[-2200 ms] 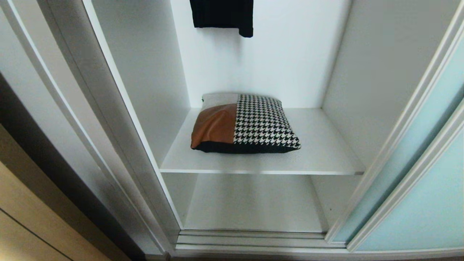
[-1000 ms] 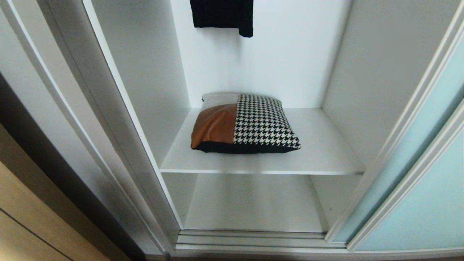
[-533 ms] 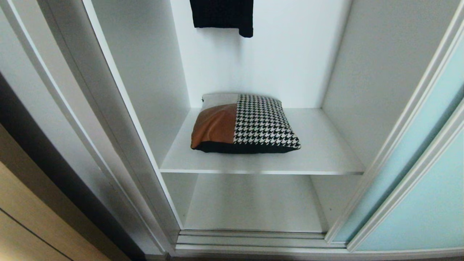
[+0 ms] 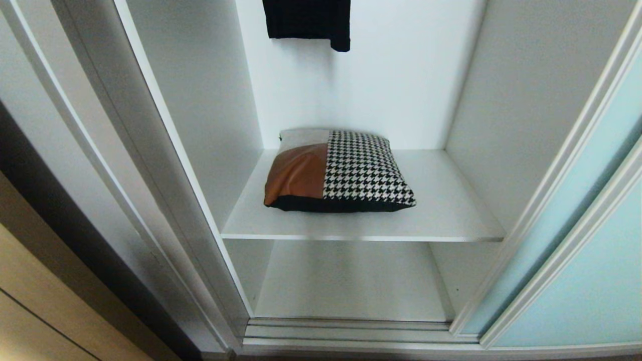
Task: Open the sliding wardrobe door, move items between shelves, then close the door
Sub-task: Close the door
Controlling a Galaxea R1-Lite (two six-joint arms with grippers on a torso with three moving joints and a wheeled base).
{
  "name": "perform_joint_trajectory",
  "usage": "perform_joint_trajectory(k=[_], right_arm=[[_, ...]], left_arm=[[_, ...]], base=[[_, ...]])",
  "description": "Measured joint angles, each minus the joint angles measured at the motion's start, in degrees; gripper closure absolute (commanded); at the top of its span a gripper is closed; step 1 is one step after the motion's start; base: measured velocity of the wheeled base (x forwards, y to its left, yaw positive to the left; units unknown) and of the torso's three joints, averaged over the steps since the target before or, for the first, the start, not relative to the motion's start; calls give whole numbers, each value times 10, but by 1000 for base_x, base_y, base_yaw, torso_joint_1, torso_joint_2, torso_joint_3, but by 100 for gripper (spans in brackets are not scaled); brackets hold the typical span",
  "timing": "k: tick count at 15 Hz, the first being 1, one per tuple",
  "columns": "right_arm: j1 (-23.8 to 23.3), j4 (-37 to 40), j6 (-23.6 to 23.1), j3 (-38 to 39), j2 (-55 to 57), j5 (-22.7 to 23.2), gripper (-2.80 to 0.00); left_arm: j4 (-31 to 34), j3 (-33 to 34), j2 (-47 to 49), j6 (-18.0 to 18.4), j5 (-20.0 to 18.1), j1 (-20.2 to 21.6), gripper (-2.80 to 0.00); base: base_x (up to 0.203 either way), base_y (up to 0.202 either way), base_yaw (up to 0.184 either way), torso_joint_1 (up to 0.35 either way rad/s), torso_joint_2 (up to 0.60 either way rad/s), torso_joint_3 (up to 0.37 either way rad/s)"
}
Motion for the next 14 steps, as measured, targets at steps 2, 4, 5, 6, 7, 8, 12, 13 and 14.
perform_joint_trajectory(k=[2, 4, 5, 6, 7, 8, 12, 13, 14], right_arm=[[0, -5, 1, 6, 0, 0, 0], [0, -4, 4, 7, 0, 0, 0], [0, -4, 4, 7, 0, 0, 0], [0, -4, 2, 8, 0, 0, 0], [0, -4, -2, 8, 0, 1, 0], [0, -5, -5, 8, 0, 1, 0], [0, -4, 0, 8, 0, 1, 0], [0, -4, 0, 8, 0, 1, 0], [0, -4, 0, 8, 0, 1, 0]], left_arm=[[0, 0, 0, 0, 0, 0, 0], [0, 0, 0, 0, 0, 0, 0], [0, 0, 0, 0, 0, 0, 0], [0, 0, 0, 0, 0, 0, 0], [0, 0, 0, 0, 0, 0, 0], [0, 0, 0, 0, 0, 0, 0], [0, 0, 0, 0, 0, 0, 0], [0, 0, 0, 0, -1, 0, 0], [1, 0, 0, 1, 0, 0, 0]], base=[[0, 0, 0, 0, 0, 0], [0, 0, 0, 0, 0, 0], [0, 0, 0, 0, 0, 0], [0, 0, 0, 0, 0, 0], [0, 0, 0, 0, 0, 0], [0, 0, 0, 0, 0, 0], [0, 0, 0, 0, 0, 0], [0, 0, 0, 0, 0, 0], [0, 0, 0, 0, 0, 0]])
